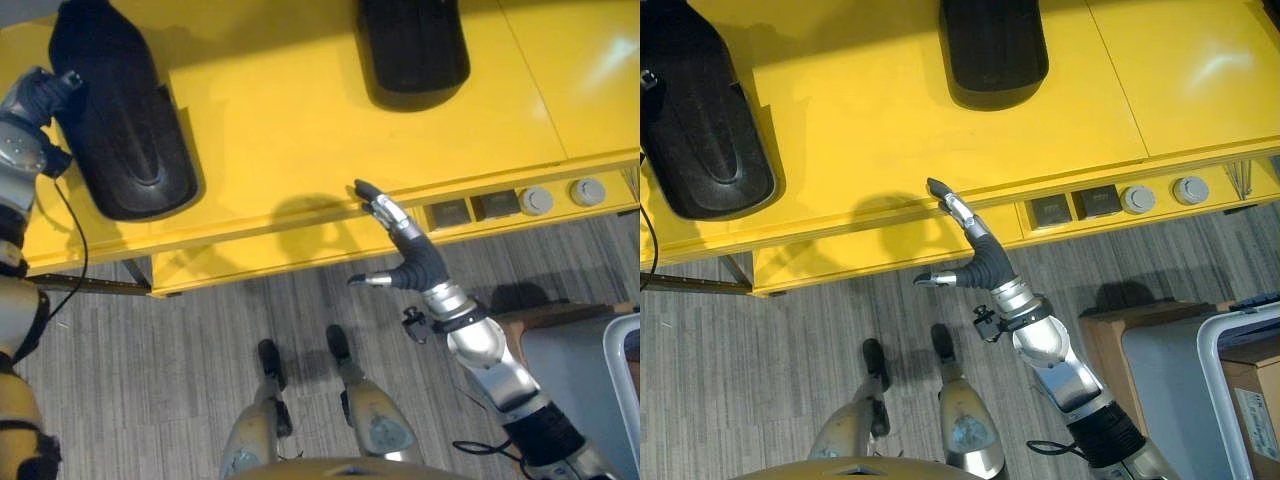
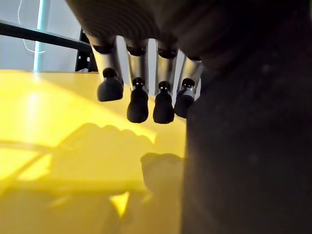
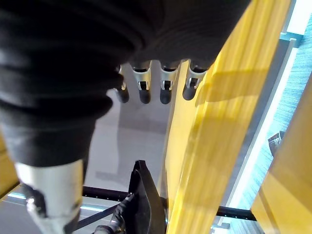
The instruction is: Move parts from the plastic box to the shelf.
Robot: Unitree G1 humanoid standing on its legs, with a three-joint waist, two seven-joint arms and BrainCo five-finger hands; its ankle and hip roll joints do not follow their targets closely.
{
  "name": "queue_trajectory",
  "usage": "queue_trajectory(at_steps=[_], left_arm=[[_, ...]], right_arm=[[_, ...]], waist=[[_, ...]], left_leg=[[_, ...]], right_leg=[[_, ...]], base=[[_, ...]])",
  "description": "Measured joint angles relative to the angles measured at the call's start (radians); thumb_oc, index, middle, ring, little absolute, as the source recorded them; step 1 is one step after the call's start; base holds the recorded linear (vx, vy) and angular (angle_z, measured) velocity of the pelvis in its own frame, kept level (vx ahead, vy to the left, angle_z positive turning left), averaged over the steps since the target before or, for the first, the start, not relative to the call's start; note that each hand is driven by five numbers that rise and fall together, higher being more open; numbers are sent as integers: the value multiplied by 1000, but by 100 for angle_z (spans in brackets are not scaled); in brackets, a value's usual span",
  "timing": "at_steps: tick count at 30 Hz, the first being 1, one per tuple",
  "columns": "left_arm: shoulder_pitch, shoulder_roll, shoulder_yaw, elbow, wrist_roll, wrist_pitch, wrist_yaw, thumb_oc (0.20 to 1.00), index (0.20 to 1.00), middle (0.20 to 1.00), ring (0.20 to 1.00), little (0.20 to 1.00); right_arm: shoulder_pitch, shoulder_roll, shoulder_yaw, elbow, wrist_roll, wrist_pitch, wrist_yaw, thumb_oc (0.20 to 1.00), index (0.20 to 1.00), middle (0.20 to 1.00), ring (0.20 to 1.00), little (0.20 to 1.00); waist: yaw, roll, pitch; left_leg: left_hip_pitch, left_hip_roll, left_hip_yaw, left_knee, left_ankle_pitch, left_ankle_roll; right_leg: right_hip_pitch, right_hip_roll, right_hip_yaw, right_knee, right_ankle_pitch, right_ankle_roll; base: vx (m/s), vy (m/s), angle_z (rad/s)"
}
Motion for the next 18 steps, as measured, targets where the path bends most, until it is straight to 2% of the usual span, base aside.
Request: queue_trajectory(at_steps=[1,2,9,18], left_arm=[[5,0,0,0,1,0,0,291,291,291,291,291],[7,0,0,0,8,0,0,1000,1000,1000,1000,1000],[7,-41,0,-20,118,2,77,1000,1000,1000,1000,1000],[6,-161,25,-51,174,-4,225,1000,1000,1000,1000,1000]], right_arm=[[0,0,0,0,0,0,0,1000,1000,1000,1000,1000],[0,-1,0,0,0,0,0,1000,1000,1000,1000,1000],[5,-5,-1,0,-18,0,-4,1000,1000,1000,1000,1000],[9,-6,0,-1,-60,-4,-47,1000,1000,1000,1000,1000]], waist=[[0,0,0],[-1,-1,1],[-7,-15,9],[-13,-28,14]], left_leg=[[0,0,0,0,0,0],[0,0,0,0,0,0],[0,1,2,0,1,1],[13,0,3,0,1,2]], right_leg=[[0,0,0,0,0,0],[0,0,0,0,1,0],[0,0,0,0,4,1],[13,-1,0,0,5,1]], base=[[0,0,0],[0,0,0],[0,0,0],[0,0,0]])
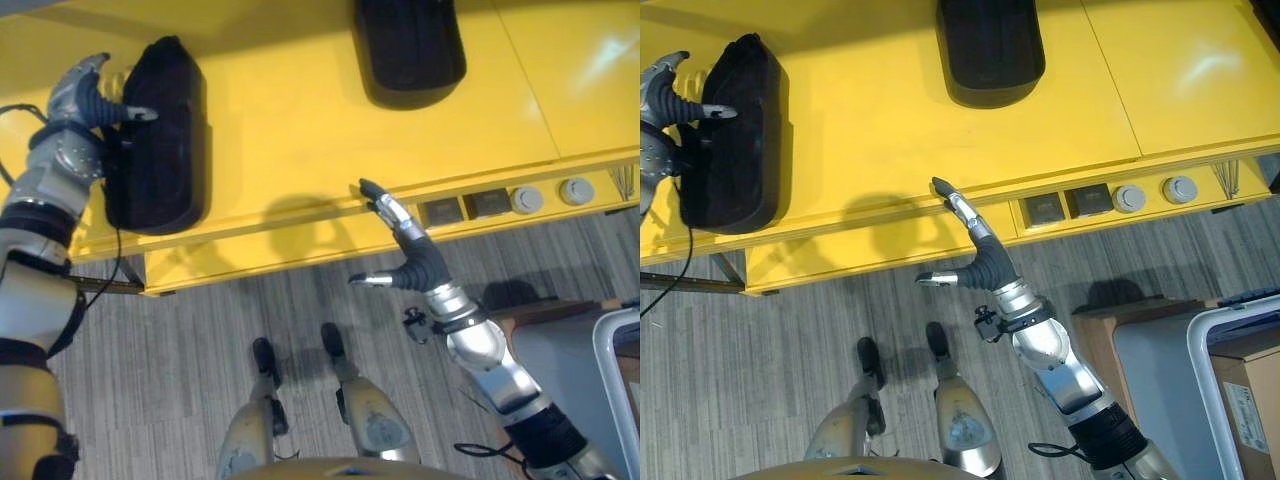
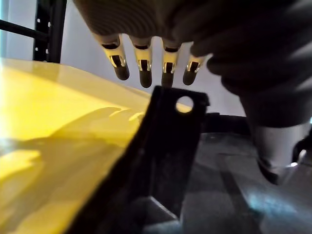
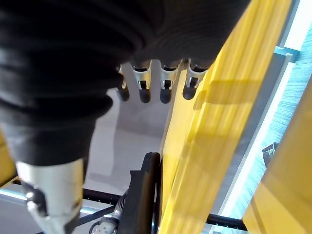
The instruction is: Move parts from the plastic box to the shelf.
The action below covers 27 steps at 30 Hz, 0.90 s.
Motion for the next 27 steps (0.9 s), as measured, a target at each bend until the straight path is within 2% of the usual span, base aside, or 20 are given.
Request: queue_trajectory(at_steps=[3,5,9,11,13,14,17,19,20,21,22,24,25,27], left_arm=[[6,-43,39,-44,-2,6,37,1000,1000,1000,1000,1000],[19,-45,55,-207,-6,6,54,1000,1000,1000,1000,1000],[37,-32,73,-369,-7,0,78,1000,1000,1000,1000,1000],[140,24,173,-585,19,0,102,1000,1000,1000,1000,1000],[226,43,248,-681,43,-11,131,1000,1000,1000,1000,1000],[289,63,280,-708,60,-13,149,1000,1000,1000,1000,1000],[435,104,370,-811,59,-9,149,1000,1000,1000,1000,1000],[623,100,489,-974,56,-46,143,1000,1000,1000,1000,1000],[695,97,534,-1037,49,-64,130,1000,1000,1000,1000,1000],[778,79,569,-1107,36,-100,122,1000,1000,1000,1000,1000],[820,71,564,-1137,27,-128,114,1000,1000,1000,1000,1000],[929,-8,587,-1229,-32,-170,90,1000,1000,1000,1000,1000],[1087,-149,624,-1341,-117,-222,60,1000,1000,1000,1000,1000],[1200,-308,614,-1410,-203,-249,10,1000,1000,1000,1000,1000]], right_arm=[[-2,-5,-3,0,-21,-1,-26,1000,1000,1000,1000,1000],[2,-17,-19,-1,-40,-1,-30,1000,1000,1000,1000,1000],[12,-17,-62,-1,-40,-1,-29,1000,1000,1000,1000,1000],[18,-15,-90,-1,-40,1,-18,1000,1000,1000,1000,1000],[40,-15,-112,0,-39,4,-11,1000,1000,1000,1000,1000],[54,-13,-115,1,-38,6,-5,1000,1000,1000,1000,1000],[51,-2,-117,1,-32,14,33,1000,1000,1000,1000,1000],[48,9,-109,21,-4,34,81,1000,1000,1000,1000,1000],[42,9,-101,32,11,44,100,586,586,586,586,586],[50,7,-101,46,24,54,122,586,586,586,586,586],[62,8,-99,55,34,67,139,200,200,200,200,200],[80,17,-90,61,64,78,170,200,200,200,200,200],[96,47,-77,69,97,82,191,200,200,200,200,200],[116,66,-54,88,119,89,208,200,200,200,200,200]], waist=[[3,-3,0],[14,-14,-2],[26,-20,-5],[36,-23,-11],[45,-26,-31],[53,-32,-62],[74,-50,-89],[89,-61,-115],[90,-66,-121],[101,-72,-129],[116,-76,-147],[142,-79,-193],[150,-79,-207],[153,-81,-232]], left_leg=[[18,1,-2,0,0,0],[44,1,-6,-1,-2,-1],[89,0,-10,-6,-19,-6],[121,-1,-15,-6,-34,-3],[139,0,-20,-6,-35,-3],[148,0,-27,-6,-34,-2],[185,-3,-43,-6,-36,3],[213,-7,-54,-6,-43,6],[225,-8,-56,-6,-46,5],[244,-10,-56,-6,-52,6],[251,-13,-66,-6,-56,7],[252,-20,-76,-6,-68,11],[280,-28,-77,-6,-74,16],[291,-36,-81,-6,-76,19]], right_leg=[[19,0,-3,0,-1,1],[49,0,-6,0,-2,1],[92,-2,-6,0,-7,6],[127,-3,-8,0,-12,2],[148,-3,-16,0,-17,-2],[160,-3,-27,0,-24,-4],[205,-6,-41,0,-36,-3],[239,-10,-53,-1,-47,-3],[251,-11,-55,-1,-51,-3],[269,-13,-54,-1,-59,-1],[283,-15,-63,-1,-68,0],[288,-22,-70,-1,-78,3],[316,-29,-71,-1,-82,7],[327,-36,-75,-1,-90,13]], base=[[33,-4,2],[56,-3,3],[45,6,1],[86,26,2],[22,29,11],[16,35,19],[26,42,16],[22,30,18],[5,27,16],[19,12,19],[36,26,23],[41,61,17],[18,60,5],[-7,43,11]])
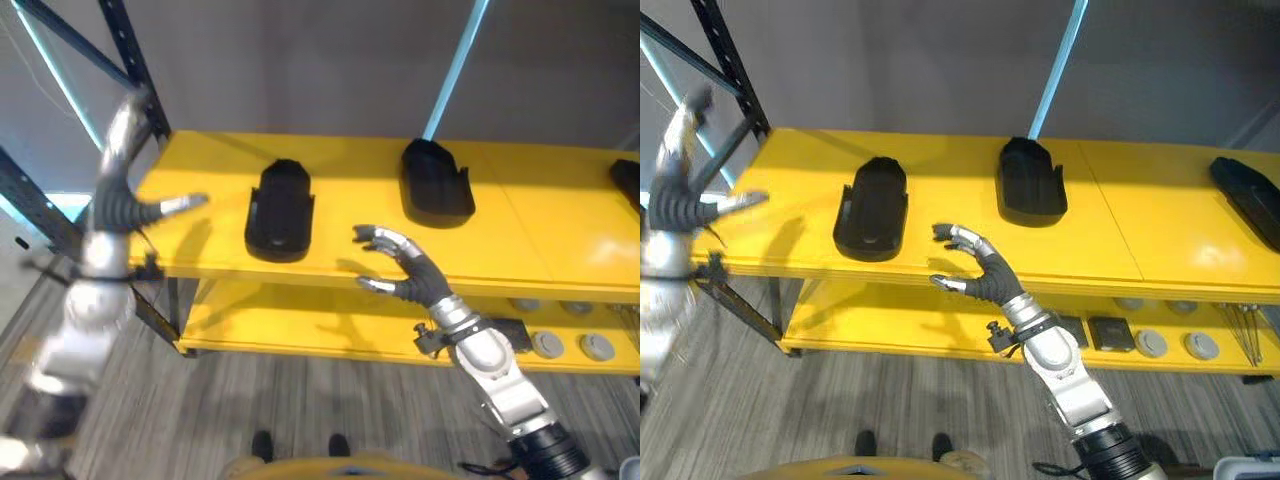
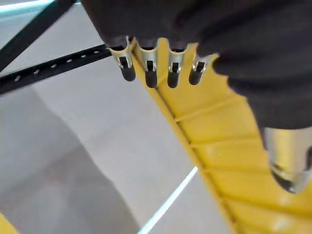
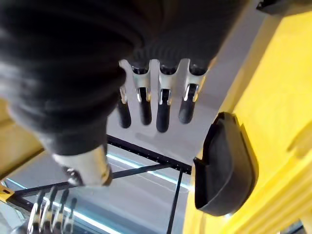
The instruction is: Move parts from the plastic box to the shelf.
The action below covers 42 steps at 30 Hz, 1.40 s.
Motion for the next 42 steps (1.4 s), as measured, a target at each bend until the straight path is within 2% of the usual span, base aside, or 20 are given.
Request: queue_trajectory(at_steps=[3,4,5,9,13,15,17,22,28,34,42], left_arm=[[41,-10,-30,4,-62,-6,-51,1000,1000,1000,1000,1000],[74,-68,-48,-6,-150,-17,-78,1000,1000,1000,1000,1000],[105,-104,-113,14,-186,-13,-104,1000,1000,1000,1000,1000],[188,-123,-175,43,-194,-5,-114,1000,1000,1000,1000,1000],[205,-99,-171,59,-213,15,-111,1000,1000,1000,1000,1000],[197,-28,-162,56,-196,16,-111,1000,1000,1000,1000,1000],[192,-14,-158,59,-175,16,-102,1000,1000,1000,1000,1000],[153,-20,-169,83,-151,18,-91,1000,1000,1000,1000,1000],[141,-26,-172,83,-154,22,-92,1000,1000,1000,1000,1000],[141,-28,-173,83,-160,25,-104,1000,1000,1000,1000,1000],[118,-29,-214,89,-207,36,-105,1000,1000,1000,1000,1000]], right_arm=[[3,7,33,26,4,4,10,200,200,200,200,200],[3,39,41,68,19,4,12,200,200,200,200,200],[2,41,70,112,21,11,13,200,200,200,200,200],[-16,42,106,124,37,25,-7,200,200,200,200,200],[-102,52,117,150,49,24,-12,200,200,200,200,200],[-150,61,128,157,54,25,-30,200,200,200,200,200],[-178,75,149,164,61,24,-34,200,200,200,200,200],[-242,142,185,274,64,26,-45,200,200,200,200,200],[-281,153,188,311,98,28,-54,200,200,200,200,200],[-279,158,191,311,101,29,-54,200,200,200,200,200],[-439,181,189,469,40,49,-167,200,200,200,200,200]], waist=[[17,-10,-14],[19,-12,-19],[29,-14,-22],[75,-17,-21],[127,-21,-18],[153,-18,-16],[164,-15,-11],[171,-11,9],[193,26,48],[190,32,59],[209,49,72]], left_leg=[[-10,-4,-13,0,-2,5],[-19,-6,-15,0,0,6],[-25,-9,-24,0,0,7],[-52,-13,-63,0,4,7],[-64,-11,-98,1,28,19],[-69,-15,-120,0,33,24],[-78,-20,-132,0,41,16],[-123,-22,-155,1,51,5],[-153,-24,-167,6,67,5],[-155,-24,-170,5,66,5],[-205,-25,-190,6,75,-5]], right_leg=[[-2,-3,-11,1,-8,6],[-7,-4,-11,1,-6,9],[-9,-7,-16,1,-7,11],[-13,-7,-54,-5,-9,10],[-12,-3,-99,-2,-12,3],[-6,-5,-124,-2,-15,2],[-9,-8,-135,-1,-18,5],[-46,-7,-154,-6,-17,5],[-68,-7,-173,-3,-11,4],[-69,-7,-175,-1,-12,4],[-113,-4,-193,0,-8,2]], base=[[-22,41,10],[-12,-1,12],[-28,-16,12],[18,-25,27],[12,-13,42],[18,-8,33],[-19,-11,15],[-35,-12,12],[-17,-1,8],[0,0,0],[-16,0,6]])
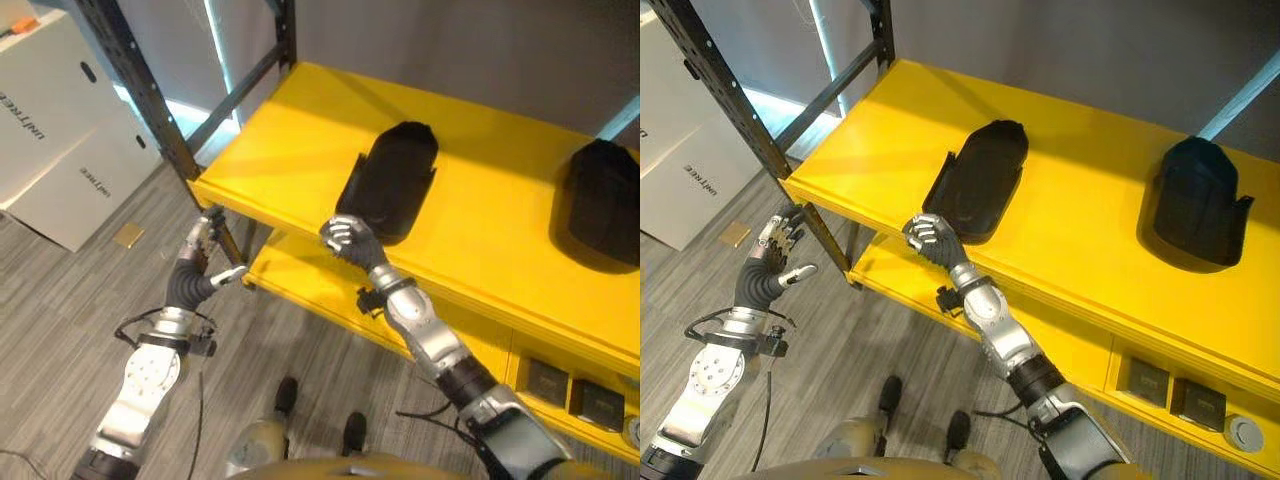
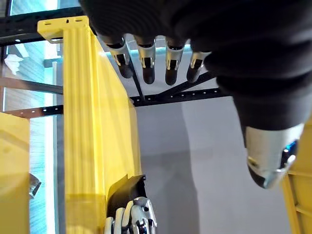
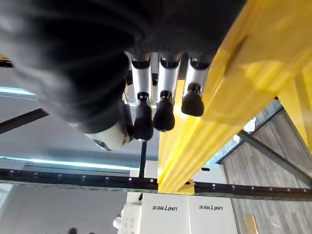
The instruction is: Move parts from the plastic box to the shelf.
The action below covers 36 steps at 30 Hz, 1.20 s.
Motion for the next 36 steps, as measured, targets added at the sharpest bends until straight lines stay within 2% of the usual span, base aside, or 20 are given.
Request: queue_trajectory(at_steps=[7,23,27,30,31,32,33,35,36], left_arm=[[-4,3,-4,0,-23,0,-1,1000,1000,1000,1000,1000],[-72,4,-60,27,-63,8,-23,1000,1000,1000,1000,1000],[-88,4,-72,39,-63,13,-23,1000,1000,1000,1000,1000],[-88,4,-68,39,-61,21,-22,1000,1000,1000,1000,1000],[-78,3,-61,44,-57,27,-19,1000,1000,1000,1000,1000],[-64,2,-52,58,-37,31,-21,1000,1000,1000,1000,1000],[-56,2,-36,66,-28,31,-20,1000,1000,1000,1000,1000],[-10,4,2,92,8,50,-17,1000,1000,1000,1000,1000],[4,5,21,92,41,53,-20,1000,1000,1000,1000,1000]], right_arm=[[-92,2,-9,95,-49,18,-81,200,200,200,200,200],[-299,-17,-50,270,-61,28,-149,200,200,200,200,200],[-290,-13,-51,243,-60,35,-149,200,200,200,200,200],[-120,-15,-100,-6,-58,31,-144,200,200,200,200,200],[-34,-20,-106,-106,-58,19,-130,736,736,736,736,736],[41,-30,-132,-194,-57,17,-104,956,956,956,956,956],[92,-43,-142,-253,-57,13,-95,1000,1000,1000,1000,1000],[174,-73,-182,-326,-51,-3,-56,1000,1000,1000,1000,1000],[217,-88,-205,-365,-35,-4,-32,1000,1000,1000,1000,1000]], waist=[[20,3,2],[46,5,3],[39,4,3],[27,1,5],[12,-1,12],[7,-2,16],[3,-4,19],[-38,-14,26],[-45,-15,27]], left_leg=[[-16,0,-3,0,4,4],[-55,0,-4,1,12,2],[-53,-1,2,1,12,1],[-44,-1,5,1,10,0],[-32,-2,6,0,9,0],[-20,-2,12,0,5,0],[-13,-2,17,0,3,0],[14,0,31,0,-3,-2],[20,2,34,0,-11,-1]], right_leg=[[-14,0,-4,0,-1,1],[-53,1,-4,0,0,0],[-54,0,1,0,0,0],[-46,-1,3,0,-1,2],[-36,-2,7,0,-2,3],[-26,-3,12,0,-3,4],[-20,-3,19,0,-3,4],[1,-4,29,0,-3,4],[6,-4,31,0,-4,6]], base=[[-2,0,2],[0,0,0],[1,16,-3],[0,0,0],[11,16,-6],[10,17,-14],[7,21,-17],[25,32,-15],[24,22,-19]])
